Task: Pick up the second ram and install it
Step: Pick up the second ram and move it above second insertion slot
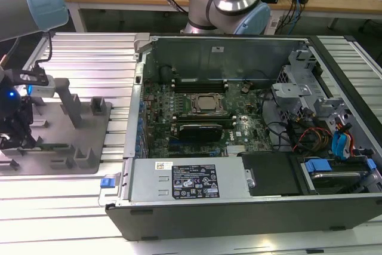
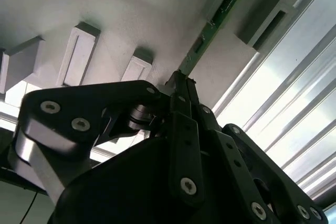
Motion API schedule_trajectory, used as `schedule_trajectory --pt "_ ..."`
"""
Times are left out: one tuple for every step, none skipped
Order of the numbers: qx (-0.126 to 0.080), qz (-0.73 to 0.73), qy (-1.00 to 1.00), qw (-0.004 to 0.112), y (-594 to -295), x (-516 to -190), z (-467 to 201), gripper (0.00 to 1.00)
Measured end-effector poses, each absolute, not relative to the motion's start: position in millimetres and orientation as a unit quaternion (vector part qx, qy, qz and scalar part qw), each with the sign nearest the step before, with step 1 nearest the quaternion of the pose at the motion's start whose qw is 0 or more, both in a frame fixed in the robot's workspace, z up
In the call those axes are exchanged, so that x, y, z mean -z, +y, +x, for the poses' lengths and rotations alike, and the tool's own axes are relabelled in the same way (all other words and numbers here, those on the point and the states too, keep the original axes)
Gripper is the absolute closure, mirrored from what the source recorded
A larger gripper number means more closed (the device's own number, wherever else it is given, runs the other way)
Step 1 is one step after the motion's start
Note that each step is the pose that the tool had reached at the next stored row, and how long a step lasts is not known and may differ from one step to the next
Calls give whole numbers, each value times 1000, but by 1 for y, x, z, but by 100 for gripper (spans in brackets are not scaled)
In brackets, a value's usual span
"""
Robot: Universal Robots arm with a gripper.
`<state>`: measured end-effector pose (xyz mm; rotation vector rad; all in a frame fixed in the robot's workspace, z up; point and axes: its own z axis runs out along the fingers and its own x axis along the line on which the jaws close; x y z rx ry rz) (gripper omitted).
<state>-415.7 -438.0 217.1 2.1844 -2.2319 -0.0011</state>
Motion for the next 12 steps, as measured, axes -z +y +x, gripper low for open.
schedule_trajectory --pt "0 699 -715 9 -438 -223 -416 91" --pt "0 699 -715 9 -438 -226 -416 91" --pt "0 699 -715 9 -438 -231 -416 91" --pt "0 699 -715 9 -438 -235 -416 91" --pt "-1 700 -714 8 -438 -242 -416 91" --pt "-1 700 -714 8 -438 -245 -416 91" --pt "-1 700 -714 8 -438 -249 -416 91" --pt "-1 700 -714 8 -438 -255 -416 91" --pt "-2 700 -714 7 -438 -259 -416 91" --pt "-2 700 -714 7 -438 -264 -416 91" --pt "-2 700 -714 7 -438 -270 -416 91" --pt "-3 700 -714 6 -438 -274 -416 91"
